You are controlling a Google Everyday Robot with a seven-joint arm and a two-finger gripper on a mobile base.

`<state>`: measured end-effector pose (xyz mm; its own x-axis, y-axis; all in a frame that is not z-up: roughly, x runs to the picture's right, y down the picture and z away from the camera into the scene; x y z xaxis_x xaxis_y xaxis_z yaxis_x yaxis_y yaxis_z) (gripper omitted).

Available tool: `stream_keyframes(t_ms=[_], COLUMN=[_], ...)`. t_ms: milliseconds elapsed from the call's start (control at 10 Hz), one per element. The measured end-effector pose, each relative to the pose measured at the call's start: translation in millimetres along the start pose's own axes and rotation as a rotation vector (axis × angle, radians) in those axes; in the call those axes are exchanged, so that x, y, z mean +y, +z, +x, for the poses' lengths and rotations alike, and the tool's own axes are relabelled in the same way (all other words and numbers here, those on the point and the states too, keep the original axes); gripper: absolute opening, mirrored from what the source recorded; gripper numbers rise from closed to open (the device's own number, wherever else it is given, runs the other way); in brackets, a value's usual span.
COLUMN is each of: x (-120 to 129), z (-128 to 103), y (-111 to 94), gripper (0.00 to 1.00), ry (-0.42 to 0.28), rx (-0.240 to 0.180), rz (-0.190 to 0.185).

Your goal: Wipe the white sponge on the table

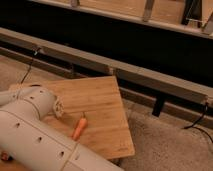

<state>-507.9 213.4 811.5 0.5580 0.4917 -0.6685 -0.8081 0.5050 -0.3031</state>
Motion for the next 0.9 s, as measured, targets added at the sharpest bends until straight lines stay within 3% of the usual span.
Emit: stream_keyframes(t_ms=[200,400,900], x=[-34,-61,-92], z=[20,45,72], y=[-4,5,36], gripper=[0.0,0.0,0.0], ry=[0.02,0.047,0.118], rx=[-0.004,0.013,0.058], rz=[0.021,0.023,0.036])
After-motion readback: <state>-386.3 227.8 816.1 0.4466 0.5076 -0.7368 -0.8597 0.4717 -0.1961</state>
